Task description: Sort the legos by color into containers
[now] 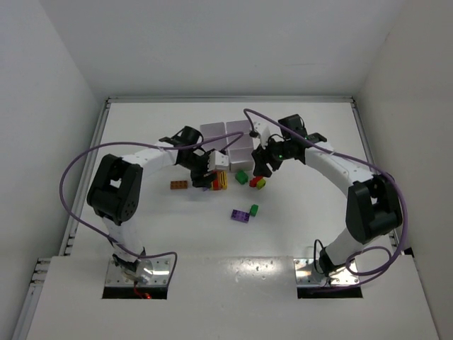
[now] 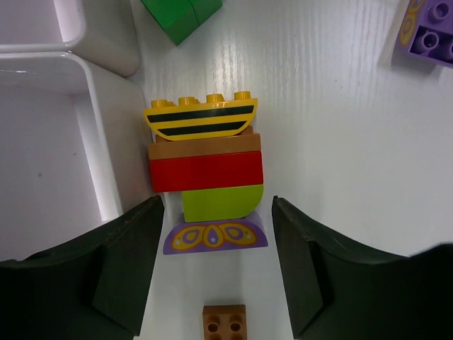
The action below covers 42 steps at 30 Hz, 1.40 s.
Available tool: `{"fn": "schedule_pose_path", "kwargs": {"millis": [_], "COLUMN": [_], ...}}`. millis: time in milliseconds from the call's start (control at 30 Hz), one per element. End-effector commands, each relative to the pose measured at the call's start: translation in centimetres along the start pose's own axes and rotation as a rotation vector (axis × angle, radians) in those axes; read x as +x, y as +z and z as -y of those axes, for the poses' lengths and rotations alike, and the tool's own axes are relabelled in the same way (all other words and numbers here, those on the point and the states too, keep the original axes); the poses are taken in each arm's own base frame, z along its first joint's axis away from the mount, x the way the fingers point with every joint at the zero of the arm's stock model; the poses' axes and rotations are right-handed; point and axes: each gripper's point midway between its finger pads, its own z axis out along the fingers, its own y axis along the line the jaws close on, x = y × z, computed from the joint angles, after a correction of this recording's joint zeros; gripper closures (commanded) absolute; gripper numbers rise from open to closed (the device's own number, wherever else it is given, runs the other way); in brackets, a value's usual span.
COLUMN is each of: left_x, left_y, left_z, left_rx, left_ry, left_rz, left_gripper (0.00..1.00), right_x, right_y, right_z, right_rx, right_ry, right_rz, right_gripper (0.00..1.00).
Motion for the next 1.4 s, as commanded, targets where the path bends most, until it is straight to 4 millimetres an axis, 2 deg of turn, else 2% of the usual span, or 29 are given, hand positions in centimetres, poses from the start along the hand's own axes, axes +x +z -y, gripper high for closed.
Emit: {"fn": "schedule_pose_path", "kwargs": {"millis": [0,233,467,533,600,633,700,767,900,1000,1033,1067,1133,1167,1200,1233,1267,1300,1367], "left_x": [-1.4,-0.2,-0.9,-0.6,-0.3,-0.1,-0.1,-0.1,1.0,0.9,1.0,1.0,1.0,0.4,0.1,0.3,-0.6,-0.4,-1.8], "left_y": [-0.2,0.4,1.3,1.7,2.1,2.5,2.3,2.3,2.4,2.1,2.1,1.9,1.9,1.5,1.3,1.3,0.7,0.9,-0.1], "left_z": [-1.9,-1.7,-2.2,-2.1,-1.6,-1.2,-1.4,-1.4,0.8,1.9,2.8,3.0,3.3,3.4,3.6,3.9,3.9,4.1,3.6], "left_rx": [-0.042,-0.021,-0.026,-0.025,-0.009,0.006,0.000,0.000,0.040,0.046,0.056,0.055,0.025,0.013,0.009,-0.002,-0.021,-0.024,-0.077], "left_ry": [0.106,0.092,0.048,0.041,0.039,0.036,0.036,0.036,0.018,0.011,-0.003,-0.015,-0.059,-0.058,-0.064,-0.069,-0.084,-0.103,-0.132], "left_rz": [0.009,-0.026,-0.047,-0.068,-0.084,-0.101,-0.110,-0.110,-0.132,-0.132,-0.136,-0.136,-0.118,-0.094,-0.077,-0.069,-0.040,-0.038,0.010], "left_gripper": [0.31,0.24,0.24,0.24,0.28,0.33,0.37,0.37,0.40,0.49,0.49,0.56,0.63,0.66,0.73,0.76,0.81,0.81,0.85], "right_x": [-2.0,-2.1,-1.8,-1.8,-1.4,-1.3,-1.3,-0.9,-1.3,-2.1,-3.0,-2.8,-3.7,-3.9,-4.5,-4.4,-4.4,-4.6,-5.5], "right_y": [-0.6,-0.8,-0.8,-0.8,-0.7,-0.7,-0.7,-0.6,-0.7,-1.0,-1.1,-1.1,-1.3,-1.5,-1.7,-1.6,-1.7,-1.9,-2.3], "right_z": [0.4,0.8,1.0,1.1,1.0,1.2,1.2,1.0,0.7,0.3,-0.2,-0.1,-0.2,-0.2,-0.1,-0.3,-0.3,0.0,-0.4], "right_rx": [-0.003,0.007,0.020,0.020,0.017,0.025,0.025,0.021,0.004,-0.023,-0.047,-0.056,-0.081,-0.086,-0.098,-0.109,-0.114,-0.117,-0.158], "right_ry": [-0.023,-0.022,-0.037,-0.046,-0.041,-0.050,-0.050,-0.045,-0.036,0.028,0.066,0.109,0.163,0.227,0.247,0.275,0.339,0.366,0.420], "right_rz": [0.054,0.062,0.045,0.045,0.038,0.034,0.034,0.027,0.038,0.067,0.096,0.097,0.138,0.152,0.179,0.182,0.188,0.202,0.234], "right_gripper": [0.40,0.40,0.40,0.40,0.40,0.40,0.40,0.40,0.40,0.35,0.32,0.30,0.25,0.23,0.22,0.20,0.19,0.17,0.14]}}
